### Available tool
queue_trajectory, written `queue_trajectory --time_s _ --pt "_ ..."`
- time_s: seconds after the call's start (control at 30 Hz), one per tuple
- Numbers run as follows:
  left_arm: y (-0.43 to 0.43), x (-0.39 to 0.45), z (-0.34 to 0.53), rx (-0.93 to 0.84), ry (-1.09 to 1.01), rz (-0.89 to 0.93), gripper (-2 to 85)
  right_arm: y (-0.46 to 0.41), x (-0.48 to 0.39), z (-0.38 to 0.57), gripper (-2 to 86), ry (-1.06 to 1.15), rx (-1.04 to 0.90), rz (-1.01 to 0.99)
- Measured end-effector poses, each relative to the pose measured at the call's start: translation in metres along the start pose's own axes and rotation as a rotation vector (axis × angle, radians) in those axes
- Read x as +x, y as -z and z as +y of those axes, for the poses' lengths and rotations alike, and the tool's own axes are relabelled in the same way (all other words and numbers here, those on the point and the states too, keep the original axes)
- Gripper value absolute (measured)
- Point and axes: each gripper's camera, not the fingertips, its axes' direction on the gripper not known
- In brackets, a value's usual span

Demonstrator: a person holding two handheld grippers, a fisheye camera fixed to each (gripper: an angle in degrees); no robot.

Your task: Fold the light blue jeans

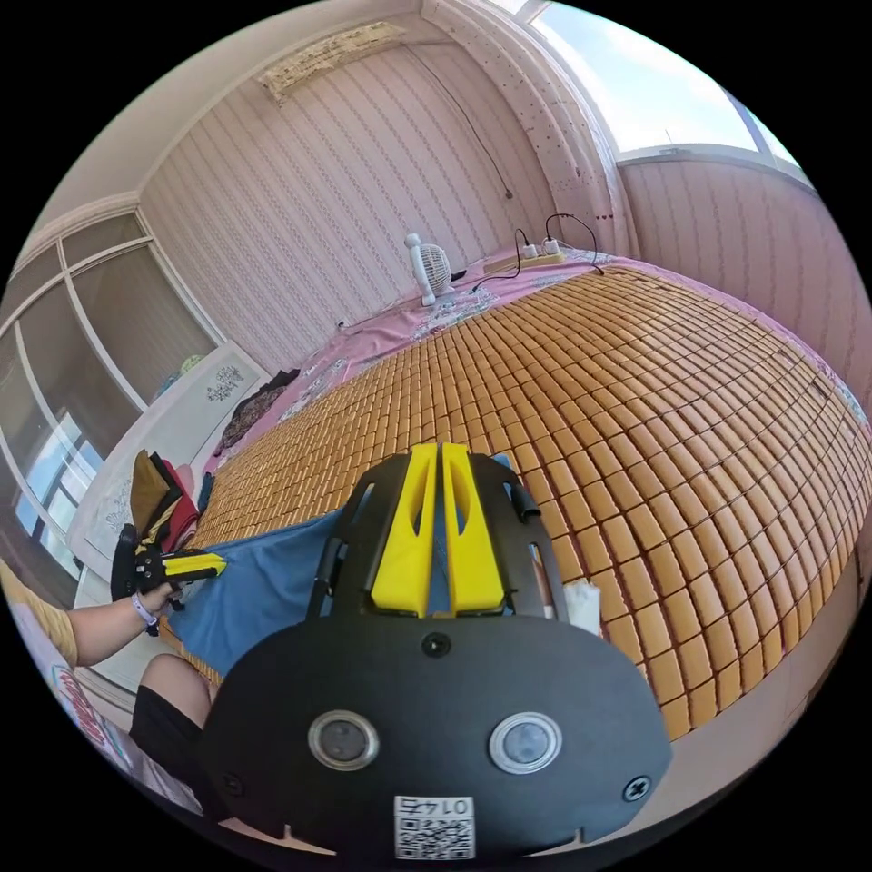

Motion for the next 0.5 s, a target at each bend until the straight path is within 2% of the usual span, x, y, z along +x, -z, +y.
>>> queue_trajectory --time_s 0.13,0.2,0.23,0.33,0.4,0.47,0.5 --pt "0.041 0.002 -0.004 0.062 -0.026 -0.02 -1.0 0.027 0.012 0.0 0.4 0.026 0.011 -0.107" --pt "0.065 -0.002 -0.003 0.135 -0.014 -0.01 -1.0 0.06 0.014 -0.003 0.7 0.074 0.142 -0.255" --pt "0.068 -0.005 -0.003 0.149 -0.002 -0.013 -1.0 0.065 0.014 -0.005 0.8 0.072 0.172 -0.264" --pt "0.048 -0.025 -0.015 0.168 0.111 0.021 -1.0 0.048 0.005 -0.026 1.9 0.093 0.189 -0.097" --pt "0.004 -0.036 -0.031 0.051 0.197 0.079 -0.9 0.013 0.014 -0.036 4.4 0.0 0.148 -0.036" --pt "-0.028 -0.037 -0.039 -0.08 0.216 0.081 -0.8 0.003 0.018 -0.032 6.7 -0.001 0.076 0.005" --pt "-0.027 -0.036 -0.039 -0.046 0.228 0.058 -0.8 0.007 0.02 -0.024 7.6 0.025 0.074 0.046"
